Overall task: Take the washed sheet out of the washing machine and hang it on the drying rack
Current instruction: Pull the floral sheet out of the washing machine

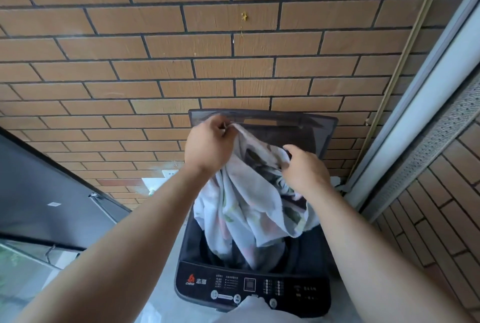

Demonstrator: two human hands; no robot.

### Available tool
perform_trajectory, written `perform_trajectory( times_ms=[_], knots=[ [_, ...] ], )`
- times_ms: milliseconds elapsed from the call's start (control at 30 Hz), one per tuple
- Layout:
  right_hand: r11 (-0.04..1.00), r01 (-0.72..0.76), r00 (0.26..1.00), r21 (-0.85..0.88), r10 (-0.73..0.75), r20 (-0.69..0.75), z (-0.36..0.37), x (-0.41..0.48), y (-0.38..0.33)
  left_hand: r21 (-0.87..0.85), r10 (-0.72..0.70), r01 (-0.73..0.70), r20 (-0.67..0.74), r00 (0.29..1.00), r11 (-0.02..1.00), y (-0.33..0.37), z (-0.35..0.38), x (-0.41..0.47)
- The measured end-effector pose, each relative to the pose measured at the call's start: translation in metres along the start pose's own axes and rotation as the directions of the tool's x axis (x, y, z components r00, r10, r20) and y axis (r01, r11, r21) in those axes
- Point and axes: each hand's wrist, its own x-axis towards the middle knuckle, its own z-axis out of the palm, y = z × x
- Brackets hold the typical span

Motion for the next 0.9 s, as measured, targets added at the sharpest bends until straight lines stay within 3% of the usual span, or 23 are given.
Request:
perform_trajectory(
  times_ms=[167, 233, 300, 367, 533, 633, 700, 767, 900],
  knots=[
    [0.981, 0.182, 0.983, -0.061, -0.18, 0.046, -0.003, -0.003, -0.007, 0.035, 0.093, -0.094, 0.046, 0.995, 0.995, 0.003, 0.004, -0.007],
    [0.95, 0.287, 0.952, 0.122, -0.297, 0.075, -0.002, -0.003, -0.011, 0.017, 0.118, -0.119, 0.055, 0.991, 0.993, 0.002, 0.005, -0.008],
    [0.846, 0.356, 0.916, 0.396, -0.399, 0.03, 0.0, -0.004, -0.015, 0.018, 0.138, -0.139, 0.073, 0.988, 0.99, 0.003, 0.003, -0.008],
    [0.755, 0.406, 0.891, 0.515, -0.453, -0.039, 0.006, -0.004, -0.019, 0.015, 0.135, -0.138, 0.114, 0.984, 0.99, 0.005, 0.0, -0.008],
    [0.791, 0.464, 0.878, 0.399, -0.352, -0.324, 0.016, 0.003, -0.027, 0.0, 0.125, -0.127, 0.182, 0.975, 0.992, 0.001, -0.001, -0.014],
    [0.818, 0.541, 0.771, 0.194, -0.391, -0.502, 0.012, 0.005, -0.034, 0.09, 0.064, -0.091, 0.269, 0.961, 0.992, -0.006, 0.008, -0.023],
    [0.778, 0.561, 0.777, 0.283, -0.377, -0.504, 0.01, 0.001, -0.04, 0.139, -0.007, -0.042, 0.334, 0.942, 0.989, -0.014, 0.018, -0.03],
    [0.731, 0.515, 0.84, 0.449, -0.326, -0.433, 0.009, -0.004, -0.044, 0.175, -0.103, 0.032, 0.411, 0.906, 0.984, -0.022, 0.029, -0.037],
    [0.725, 0.412, 0.893, 0.551, -0.203, -0.401, 0.006, -0.007, -0.04, 0.267, -0.178, 0.001, 0.639, 0.748, 0.964, -0.046, 0.048, -0.055]
  ],
)
